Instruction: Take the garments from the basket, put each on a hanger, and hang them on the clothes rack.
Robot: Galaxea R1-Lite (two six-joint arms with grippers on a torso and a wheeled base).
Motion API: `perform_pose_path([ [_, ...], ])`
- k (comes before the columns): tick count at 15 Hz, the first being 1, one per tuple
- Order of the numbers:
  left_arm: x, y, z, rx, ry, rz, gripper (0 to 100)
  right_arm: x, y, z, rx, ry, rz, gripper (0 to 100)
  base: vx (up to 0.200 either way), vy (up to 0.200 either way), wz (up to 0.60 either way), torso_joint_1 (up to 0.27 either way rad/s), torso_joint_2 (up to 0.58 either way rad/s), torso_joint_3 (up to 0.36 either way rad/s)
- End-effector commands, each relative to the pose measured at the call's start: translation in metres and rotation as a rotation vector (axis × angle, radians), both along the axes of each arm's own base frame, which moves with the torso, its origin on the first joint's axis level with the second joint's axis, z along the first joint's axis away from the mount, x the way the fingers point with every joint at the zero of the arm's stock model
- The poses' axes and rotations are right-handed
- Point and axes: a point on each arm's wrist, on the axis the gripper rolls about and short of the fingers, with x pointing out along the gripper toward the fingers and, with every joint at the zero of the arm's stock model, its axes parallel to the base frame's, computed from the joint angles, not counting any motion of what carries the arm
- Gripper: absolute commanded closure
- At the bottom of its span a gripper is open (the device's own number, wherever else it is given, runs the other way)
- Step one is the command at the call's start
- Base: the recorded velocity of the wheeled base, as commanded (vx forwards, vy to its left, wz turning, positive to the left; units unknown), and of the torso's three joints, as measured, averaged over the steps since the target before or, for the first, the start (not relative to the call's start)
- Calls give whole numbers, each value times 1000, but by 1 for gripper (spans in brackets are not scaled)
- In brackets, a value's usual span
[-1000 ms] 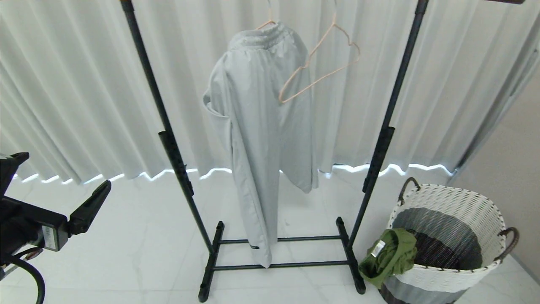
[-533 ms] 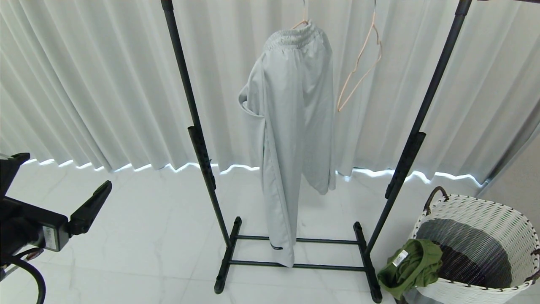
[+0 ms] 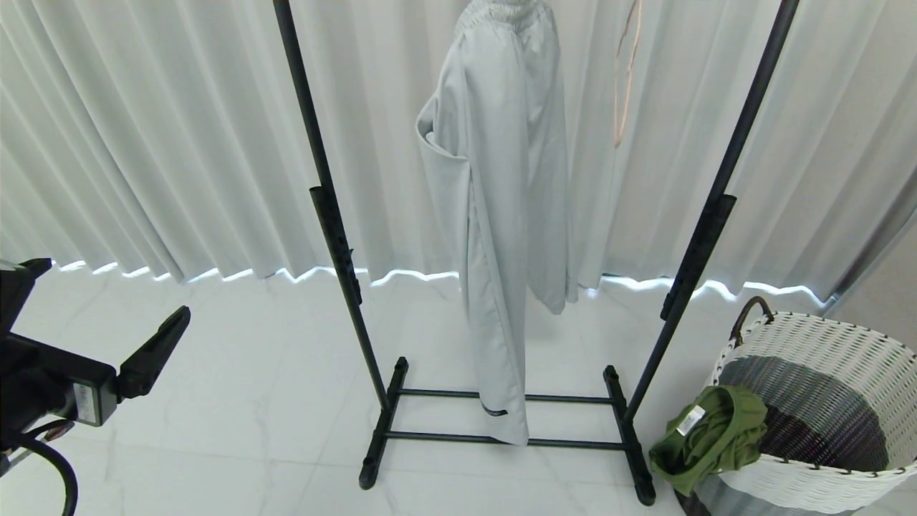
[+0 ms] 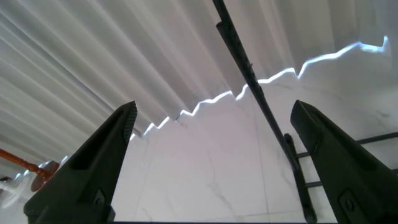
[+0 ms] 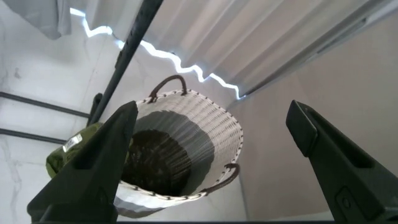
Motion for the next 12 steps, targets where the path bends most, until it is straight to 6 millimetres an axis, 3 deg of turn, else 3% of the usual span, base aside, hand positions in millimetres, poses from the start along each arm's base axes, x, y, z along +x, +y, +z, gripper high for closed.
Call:
perform_pose_path([
  [1, 1, 0, 0, 1, 1, 1, 0, -1, 0, -2, -3, 7, -6, 0, 0, 0, 0, -80, 320, 242],
  [4, 1, -4, 0, 2, 7, -26, 0, 2, -9, -16, -23, 61, -90, 0, 0, 0, 0, -28, 116, 69],
  [10, 4, -10, 0, 2, 14, -69, 0, 5, -13, -69, -21, 261, -84, 0, 200, 0, 0, -3, 19, 15],
  [12, 5, -10, -2, 0, 25, -69, 0, 11, -14, -78, -18, 316, -90, 0, 200, 0, 0, 0, 5, 5],
])
